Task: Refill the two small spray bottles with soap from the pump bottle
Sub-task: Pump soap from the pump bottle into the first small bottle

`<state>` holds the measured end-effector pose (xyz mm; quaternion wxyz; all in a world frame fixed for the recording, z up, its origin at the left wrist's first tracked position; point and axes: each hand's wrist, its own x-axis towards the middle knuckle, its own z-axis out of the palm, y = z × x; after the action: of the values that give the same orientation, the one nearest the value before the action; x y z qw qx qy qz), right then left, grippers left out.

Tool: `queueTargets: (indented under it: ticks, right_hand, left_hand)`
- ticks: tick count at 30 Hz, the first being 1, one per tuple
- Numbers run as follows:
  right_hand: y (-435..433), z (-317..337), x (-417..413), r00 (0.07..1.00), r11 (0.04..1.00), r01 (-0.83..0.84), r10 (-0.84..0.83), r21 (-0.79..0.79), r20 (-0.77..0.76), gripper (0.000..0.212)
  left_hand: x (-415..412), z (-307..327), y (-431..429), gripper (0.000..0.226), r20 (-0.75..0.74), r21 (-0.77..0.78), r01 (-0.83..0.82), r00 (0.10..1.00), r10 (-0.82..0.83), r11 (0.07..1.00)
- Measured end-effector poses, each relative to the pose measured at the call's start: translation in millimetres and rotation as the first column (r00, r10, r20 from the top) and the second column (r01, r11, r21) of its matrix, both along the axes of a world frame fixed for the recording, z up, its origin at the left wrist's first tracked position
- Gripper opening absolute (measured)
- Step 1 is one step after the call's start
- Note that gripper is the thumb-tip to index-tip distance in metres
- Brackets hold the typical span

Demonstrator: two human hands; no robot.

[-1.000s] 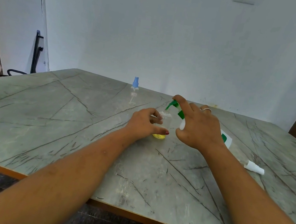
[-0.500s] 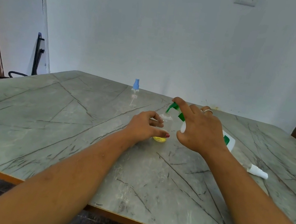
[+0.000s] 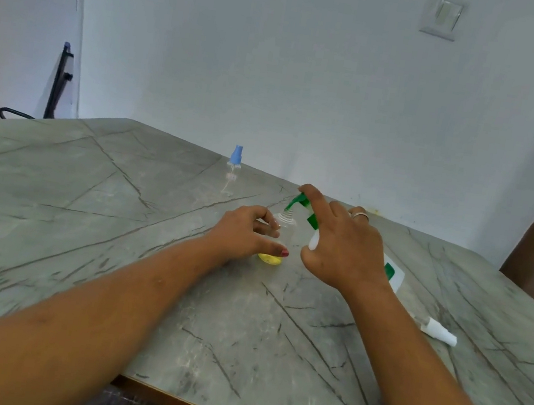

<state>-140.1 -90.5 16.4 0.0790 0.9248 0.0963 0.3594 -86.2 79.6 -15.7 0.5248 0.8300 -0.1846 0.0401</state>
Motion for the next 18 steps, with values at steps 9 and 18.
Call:
queueTargets:
  ticks: [9, 18]
  right_hand:
    - [-1.1, 0.8, -0.1, 0.999, 0.999, 0.016, -0.015, -0.029, 0.030, 0.081]
    - [-3.0, -0.4, 1.6, 1.000, 1.000, 0.008, -0.008, -0.024, 0.024, 0.083]
  left_hand:
    - [-5.8, 2.3, -1.4, 0.039, 0.008, 0.022, -0.012, 1.000, 0.011, 1.000]
    - [-5.8, 3.0, -1.7, 0.037, 0.018, 0.050, -0.023, 1.000, 0.022, 0.999]
